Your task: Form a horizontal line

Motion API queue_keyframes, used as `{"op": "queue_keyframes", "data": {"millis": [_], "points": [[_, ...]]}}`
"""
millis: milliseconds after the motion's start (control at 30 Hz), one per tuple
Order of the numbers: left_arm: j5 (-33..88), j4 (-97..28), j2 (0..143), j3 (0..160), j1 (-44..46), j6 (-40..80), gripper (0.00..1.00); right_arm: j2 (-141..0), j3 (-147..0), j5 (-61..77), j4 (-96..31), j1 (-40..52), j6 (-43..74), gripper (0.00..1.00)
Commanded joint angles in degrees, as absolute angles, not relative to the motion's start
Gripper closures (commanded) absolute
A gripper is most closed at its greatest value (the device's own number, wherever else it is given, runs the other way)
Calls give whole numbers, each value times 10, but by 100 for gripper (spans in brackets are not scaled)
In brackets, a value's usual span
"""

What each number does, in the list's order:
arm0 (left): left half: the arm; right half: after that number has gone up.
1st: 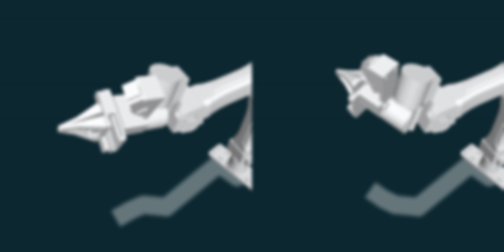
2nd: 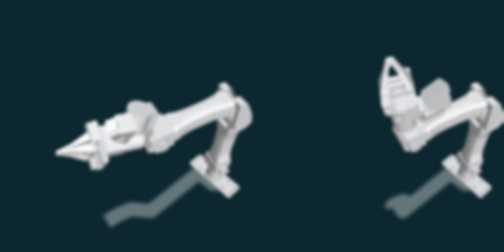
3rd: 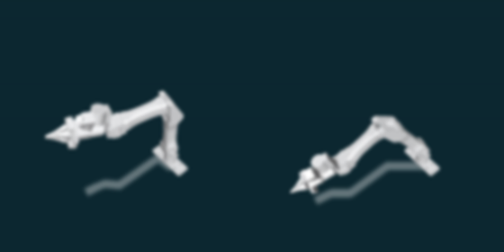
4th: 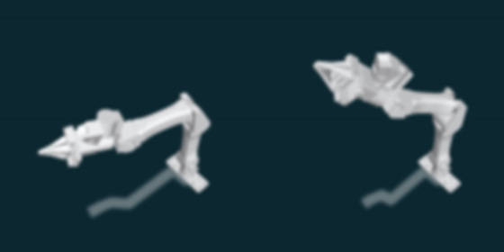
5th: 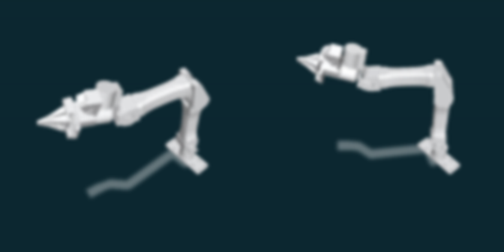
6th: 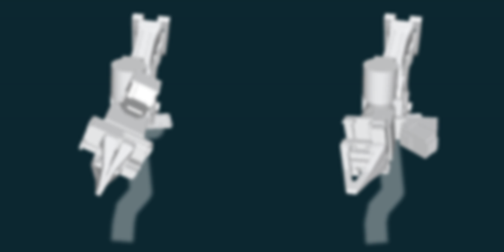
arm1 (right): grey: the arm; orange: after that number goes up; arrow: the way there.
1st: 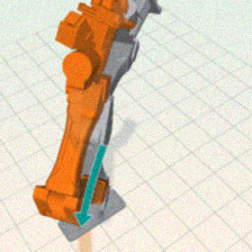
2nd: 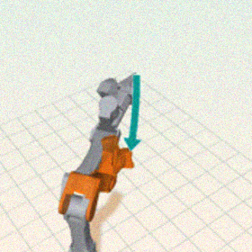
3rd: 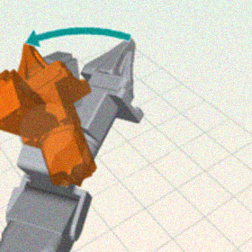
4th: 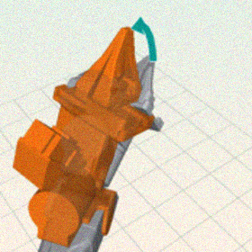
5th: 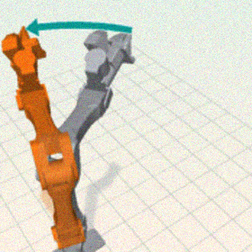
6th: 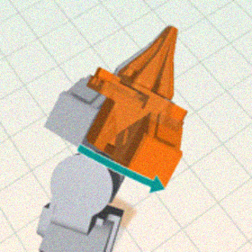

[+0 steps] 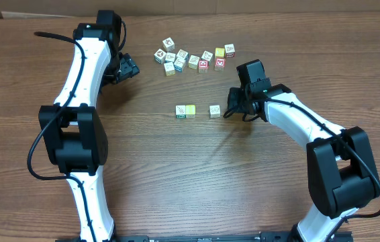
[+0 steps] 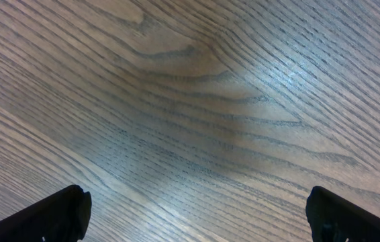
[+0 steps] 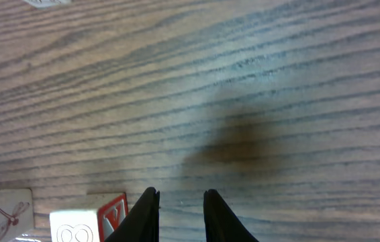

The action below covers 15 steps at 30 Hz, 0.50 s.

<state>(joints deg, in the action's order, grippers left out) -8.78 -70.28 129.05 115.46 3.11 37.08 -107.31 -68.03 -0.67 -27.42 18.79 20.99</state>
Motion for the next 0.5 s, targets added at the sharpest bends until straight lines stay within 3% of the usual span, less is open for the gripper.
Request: {"op": "queue_keyframes", "data": {"millis": [0,200,400,467], "points": [[-90,-702,1296,1165,33,366,0,-1067,-678,-14,-260,187,210,81],[-90,-702,1296,1165,33,366,0,-1067,-678,-12,-252,186,244,81],[-90,-702,1296,1165,33,366,0,-1067,-678,-10,-274,186,258,96],[-90,-702,1296,1165,33,366,0,-1067,-678,8,-283,186,258,96]]}}
